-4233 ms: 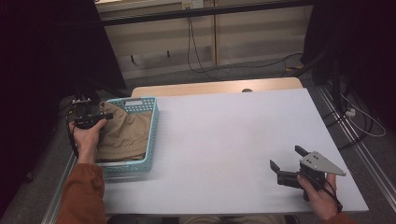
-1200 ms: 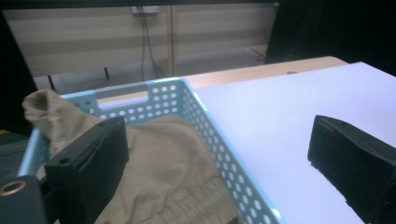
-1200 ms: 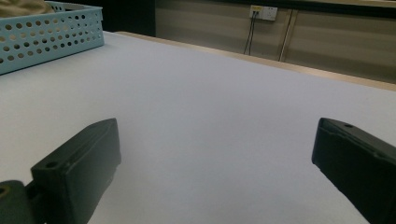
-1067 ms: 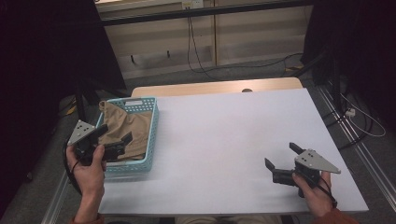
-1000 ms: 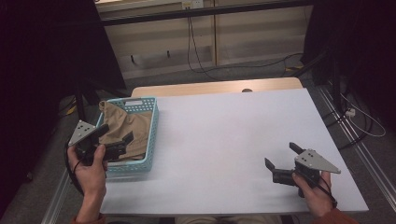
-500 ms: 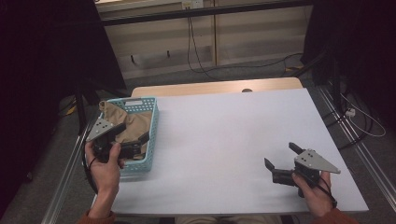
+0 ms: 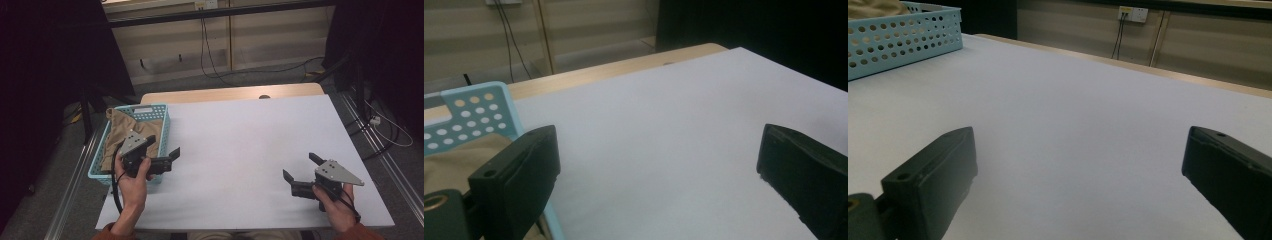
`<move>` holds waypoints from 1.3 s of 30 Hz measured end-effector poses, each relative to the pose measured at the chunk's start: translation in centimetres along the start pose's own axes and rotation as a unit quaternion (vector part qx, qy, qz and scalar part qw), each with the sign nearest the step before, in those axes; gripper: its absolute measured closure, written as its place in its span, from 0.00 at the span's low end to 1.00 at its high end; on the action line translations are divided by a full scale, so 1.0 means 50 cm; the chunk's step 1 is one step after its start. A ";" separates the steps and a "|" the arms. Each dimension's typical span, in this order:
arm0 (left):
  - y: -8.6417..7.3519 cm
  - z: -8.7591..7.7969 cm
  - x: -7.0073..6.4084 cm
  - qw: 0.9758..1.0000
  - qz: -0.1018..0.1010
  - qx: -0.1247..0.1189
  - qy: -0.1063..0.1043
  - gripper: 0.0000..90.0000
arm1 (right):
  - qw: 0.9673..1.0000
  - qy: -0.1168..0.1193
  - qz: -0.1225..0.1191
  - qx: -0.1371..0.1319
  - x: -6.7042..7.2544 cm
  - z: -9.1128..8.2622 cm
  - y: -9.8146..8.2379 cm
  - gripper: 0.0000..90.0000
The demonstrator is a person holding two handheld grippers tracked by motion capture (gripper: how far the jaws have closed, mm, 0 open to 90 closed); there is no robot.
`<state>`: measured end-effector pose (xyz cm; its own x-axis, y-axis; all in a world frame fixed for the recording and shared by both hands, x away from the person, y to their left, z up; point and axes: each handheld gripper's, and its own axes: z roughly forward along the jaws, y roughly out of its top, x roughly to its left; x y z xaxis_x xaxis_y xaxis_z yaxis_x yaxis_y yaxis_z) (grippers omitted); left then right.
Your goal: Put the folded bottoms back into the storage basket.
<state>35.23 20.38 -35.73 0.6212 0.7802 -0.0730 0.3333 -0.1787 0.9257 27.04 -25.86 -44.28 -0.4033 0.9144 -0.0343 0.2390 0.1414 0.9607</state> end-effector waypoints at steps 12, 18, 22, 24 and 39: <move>-0.046 0.036 -0.049 1.000 0.006 0.015 -0.010 0.04 | 1.000 0.001 -0.001 -0.003 0.000 -0.002 0.001 0.02; -0.066 0.038 -0.058 1.000 0.002 0.024 -0.011 0.04 | 1.000 0.000 -0.002 -0.002 0.001 -0.003 0.001 0.02; -0.081 0.040 -0.069 0.999 0.025 0.032 -0.012 0.04 | 1.000 -0.002 0.000 -0.003 0.002 -0.003 0.001 0.02; -0.090 0.039 -0.074 0.999 0.021 0.035 -0.020 0.04 | 1.000 -0.002 0.000 -0.003 0.002 -0.004 0.001 0.02; -0.130 0.036 -0.085 0.999 0.002 0.041 -0.010 0.04 | 1.000 -0.006 0.014 -0.008 0.003 -0.019 0.003 0.02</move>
<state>31.72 17.15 -42.11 0.6364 0.7674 -0.0783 0.3876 -0.2303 0.8926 26.19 -26.07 -43.87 -0.3857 0.9226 -0.0105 0.2363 0.1097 0.9655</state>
